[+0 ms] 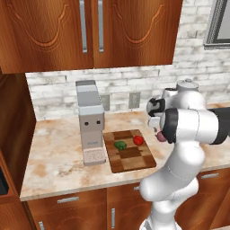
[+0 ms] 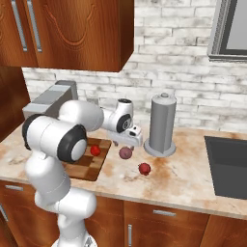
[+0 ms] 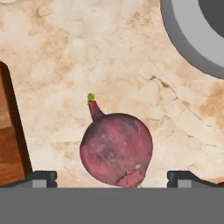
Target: Place the avocado, onion, tomato, and bell pepper on the cutting board.
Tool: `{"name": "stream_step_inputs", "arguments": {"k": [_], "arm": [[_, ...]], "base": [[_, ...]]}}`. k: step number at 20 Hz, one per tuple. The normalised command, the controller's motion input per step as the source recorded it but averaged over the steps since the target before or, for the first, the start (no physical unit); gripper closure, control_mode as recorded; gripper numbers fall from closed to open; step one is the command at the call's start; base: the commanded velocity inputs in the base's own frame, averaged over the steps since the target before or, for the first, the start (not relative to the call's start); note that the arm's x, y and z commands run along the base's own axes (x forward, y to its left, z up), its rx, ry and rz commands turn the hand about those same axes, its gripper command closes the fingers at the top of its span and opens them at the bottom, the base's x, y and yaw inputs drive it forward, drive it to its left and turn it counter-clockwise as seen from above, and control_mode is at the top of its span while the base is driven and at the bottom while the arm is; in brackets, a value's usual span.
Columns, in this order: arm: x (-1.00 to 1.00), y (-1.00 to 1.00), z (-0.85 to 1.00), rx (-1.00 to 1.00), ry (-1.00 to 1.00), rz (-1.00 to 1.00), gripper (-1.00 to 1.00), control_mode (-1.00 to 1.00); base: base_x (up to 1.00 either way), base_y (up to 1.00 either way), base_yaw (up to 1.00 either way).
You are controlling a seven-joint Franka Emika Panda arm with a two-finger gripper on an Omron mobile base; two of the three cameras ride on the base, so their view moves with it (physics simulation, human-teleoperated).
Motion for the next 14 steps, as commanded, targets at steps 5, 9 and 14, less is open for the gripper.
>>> {"name": "stream_step_inputs", "arguments": {"k": [5,9,14], "arm": [[0.02,-0.01,-0.28,0.0,0.04,-0.01,-1.0,-1.0],[0.0,0.0,-0.32,0.0,0.05,-0.01,-1.0,-1.0],[0.0,0.0,-0.33,0.0,0.06,-0.02,1.0,-1.0]], "base": [[0.0,0.0,0.0],[0.0,0.0,0.0],[0.0,0.0,0.0]]}}
